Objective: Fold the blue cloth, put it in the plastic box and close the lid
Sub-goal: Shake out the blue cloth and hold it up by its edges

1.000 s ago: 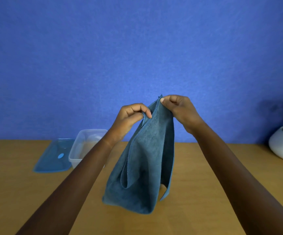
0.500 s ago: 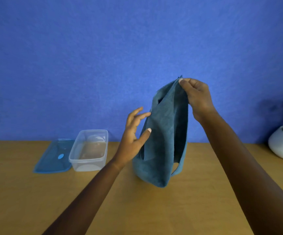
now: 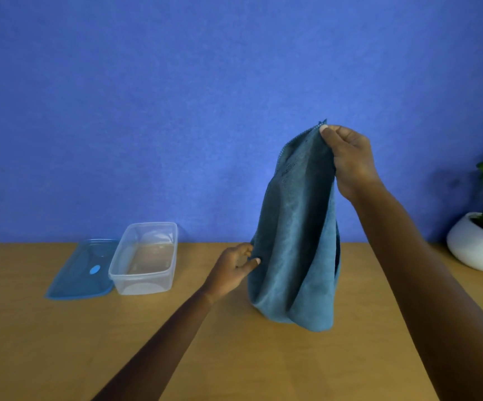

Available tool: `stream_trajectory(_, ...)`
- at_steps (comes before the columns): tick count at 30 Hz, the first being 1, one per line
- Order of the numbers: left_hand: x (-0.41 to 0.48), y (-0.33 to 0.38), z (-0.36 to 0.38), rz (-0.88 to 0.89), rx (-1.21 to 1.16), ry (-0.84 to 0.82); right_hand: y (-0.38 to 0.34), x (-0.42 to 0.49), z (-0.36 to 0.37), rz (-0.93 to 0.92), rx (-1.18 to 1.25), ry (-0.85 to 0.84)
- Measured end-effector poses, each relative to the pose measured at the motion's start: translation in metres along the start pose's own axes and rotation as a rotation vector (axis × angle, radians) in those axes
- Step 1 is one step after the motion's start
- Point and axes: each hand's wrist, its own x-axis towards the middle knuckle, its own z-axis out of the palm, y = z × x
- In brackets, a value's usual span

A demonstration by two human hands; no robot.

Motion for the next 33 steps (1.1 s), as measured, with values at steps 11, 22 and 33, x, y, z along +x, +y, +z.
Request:
stream_trajectory(11,0.016,0.021,-0.094,0.154,0.777,0.434,0.032,0.008,-0.043,0.023,-0.266,0.156)
stream_trajectory(22,0.037,0.107,-0.146,0.218,0.427,0.310,0.075,0.004,-0.046,0.229,-0.245,0.156)
stream_trajectory(33,0.037,0.107,-0.153,0.275,0.355,0.571,0.079,0.004,-0.048,0.208,-0.182,0.178)
